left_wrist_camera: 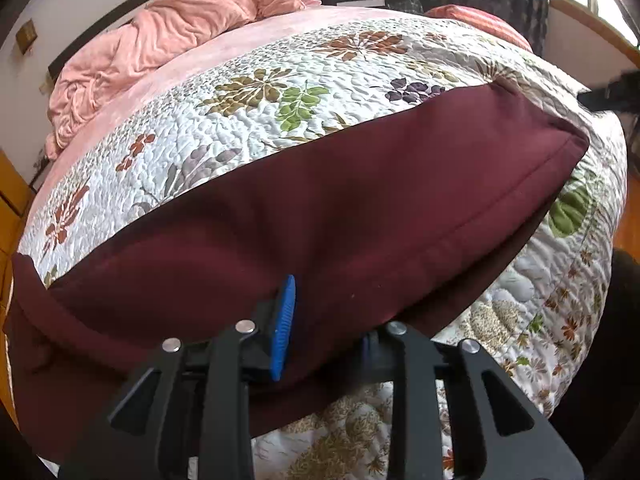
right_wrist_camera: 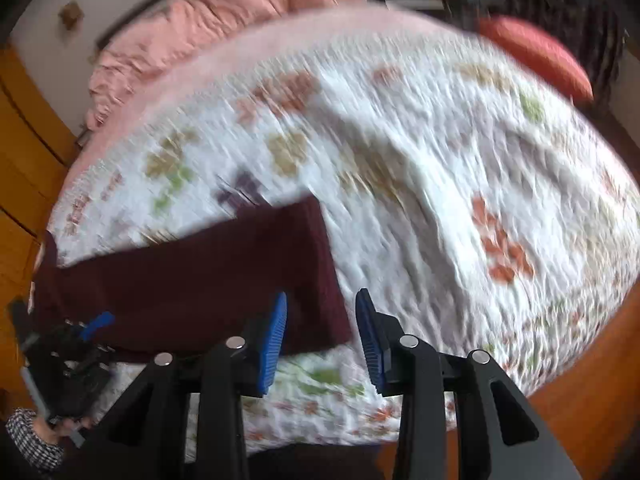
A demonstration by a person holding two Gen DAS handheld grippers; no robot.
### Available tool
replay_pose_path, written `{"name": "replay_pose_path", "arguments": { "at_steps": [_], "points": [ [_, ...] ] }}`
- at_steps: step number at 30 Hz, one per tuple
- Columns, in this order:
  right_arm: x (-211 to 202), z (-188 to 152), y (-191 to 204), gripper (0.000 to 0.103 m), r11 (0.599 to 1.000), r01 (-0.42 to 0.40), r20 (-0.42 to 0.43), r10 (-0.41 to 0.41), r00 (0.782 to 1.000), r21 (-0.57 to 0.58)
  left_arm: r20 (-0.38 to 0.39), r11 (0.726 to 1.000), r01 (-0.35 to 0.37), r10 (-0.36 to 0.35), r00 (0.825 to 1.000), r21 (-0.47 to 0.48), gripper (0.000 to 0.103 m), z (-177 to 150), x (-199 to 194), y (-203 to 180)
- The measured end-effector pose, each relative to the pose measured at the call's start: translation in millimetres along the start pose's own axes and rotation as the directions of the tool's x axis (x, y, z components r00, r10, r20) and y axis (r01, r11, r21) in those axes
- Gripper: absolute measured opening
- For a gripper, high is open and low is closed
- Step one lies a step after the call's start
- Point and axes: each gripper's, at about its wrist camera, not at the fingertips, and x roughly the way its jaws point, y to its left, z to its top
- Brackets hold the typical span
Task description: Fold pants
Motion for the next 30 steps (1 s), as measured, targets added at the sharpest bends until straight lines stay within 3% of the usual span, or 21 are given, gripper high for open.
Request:
{"name": "replay_pose_path", "arguments": {
  "at_steps": [3, 8, 13, 15, 17, 19, 23, 26, 30],
  "points": [
    [6, 3, 34, 0.037, 0.989, -0.13, -0.013, 0.13, 0.991, -0.07, 0.0, 1.0, 0.016, -0.016, 1.0, -0.008, 0.037, -1, -1, -1],
    [72, -17, 43, 0.032, 0.994, -0.097, -0.213, 0.083, 0.974, -0.056, -0.001, 0.999, 0.038, -0.038, 0.999, -0.028, 0.039, -3, -1, 0],
    [75, -21, 40, 0.032, 0.995, -0.08, -0.199, 0.066, 0.978, -0.063, 0.013, 0.997, 0.077, -0.077, 0.997, -0.029, 0.04, -5, -20, 7],
    [67, -16, 47, 0.034, 0.995, -0.056, -0.186, 0.04, 0.982, -0.084, 0.025, 0.993, 0.103, -0.102, 0.994, -0.051, 0.046, -7, -36, 16],
    [55, -12, 58, 0.036, 0.995, -0.047, -0.15, 0.033, 0.988, -0.093, 0.067, 0.986, 0.125, -0.118, 0.991, -0.114, 0.068, -16, -58, 34],
    [43, -8, 77, 0.039, 0.988, -0.096, -0.12, 0.081, 0.989, -0.119, 0.097, 0.974, 0.123, -0.106, 0.99, -0.192, 0.068, -29, -78, 62],
    [37, -9, 119, 0.041, 0.964, -0.169, -0.132, 0.144, 0.981, -0.204, 0.047, 0.933, 0.056, -0.042, 0.998, -0.356, 0.067, -58, -85, 123],
    [46, -16, 146, 0.041, 0.942, -0.274, -0.181, 0.24, 0.954, -0.196, -0.05, 0.886, -0.025, 0.002, 0.999, -0.462, 0.064, -82, -69, 165],
    [72, -35, 170, 0.041, 0.94, -0.269, -0.248, 0.215, 0.945, -0.209, -0.13, 0.854, -0.105, 0.044, 0.99, -0.51, 0.064, -102, -55, 192]
  ]
}}
